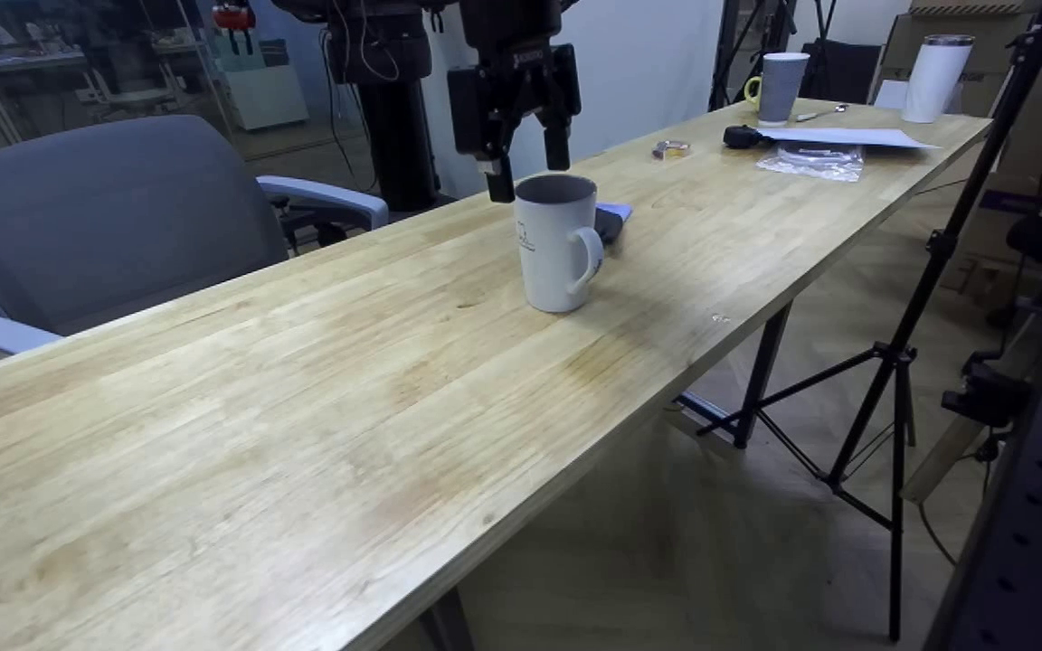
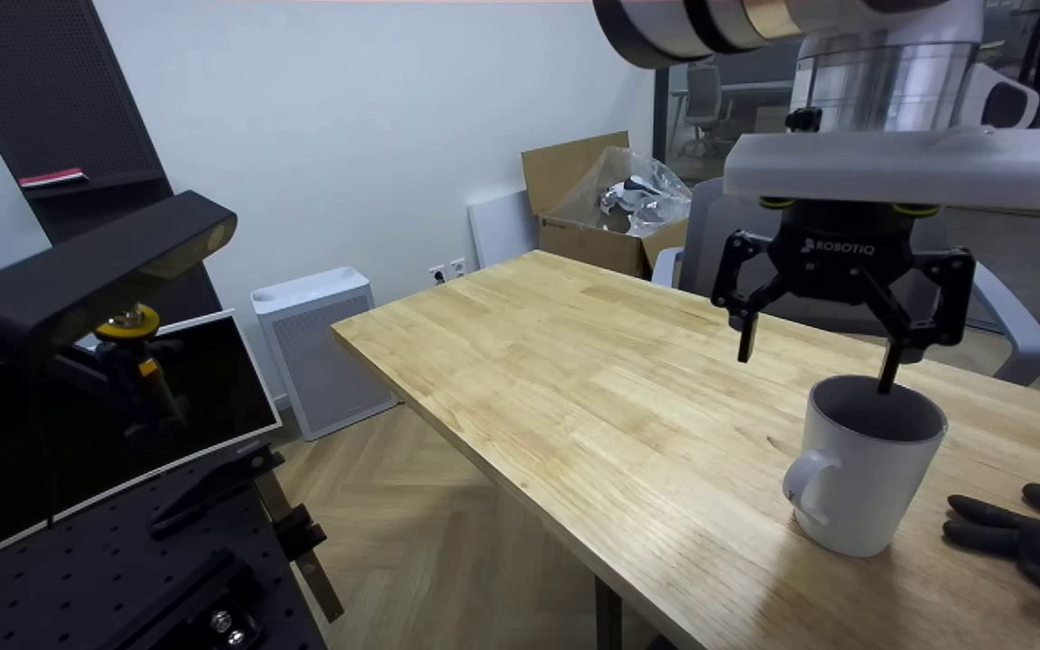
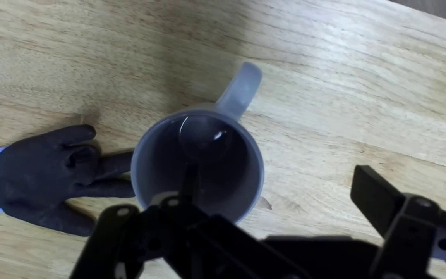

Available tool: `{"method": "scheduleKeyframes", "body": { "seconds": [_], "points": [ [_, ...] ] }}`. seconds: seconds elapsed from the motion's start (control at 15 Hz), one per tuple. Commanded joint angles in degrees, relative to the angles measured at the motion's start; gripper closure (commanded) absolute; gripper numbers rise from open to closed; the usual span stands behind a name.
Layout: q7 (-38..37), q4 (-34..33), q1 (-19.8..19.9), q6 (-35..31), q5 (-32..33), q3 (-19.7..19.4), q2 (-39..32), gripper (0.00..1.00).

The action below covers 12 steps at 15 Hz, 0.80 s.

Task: Move the cup slightly to the left

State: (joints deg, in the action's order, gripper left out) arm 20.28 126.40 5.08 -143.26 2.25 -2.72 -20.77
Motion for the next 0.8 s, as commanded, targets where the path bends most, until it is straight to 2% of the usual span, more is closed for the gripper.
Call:
{"method": "scheduleKeyframes", "body": {
  "seconds": [0.0,0.73],
  "points": [
    [-0.61,-1.73,1.03,-0.44,0.43,0.63,-1.57,0.0],
    [-3.18,-3.5,0.43,-2.59,3.84,-0.68,-6.05,0.0]
  ]
}}
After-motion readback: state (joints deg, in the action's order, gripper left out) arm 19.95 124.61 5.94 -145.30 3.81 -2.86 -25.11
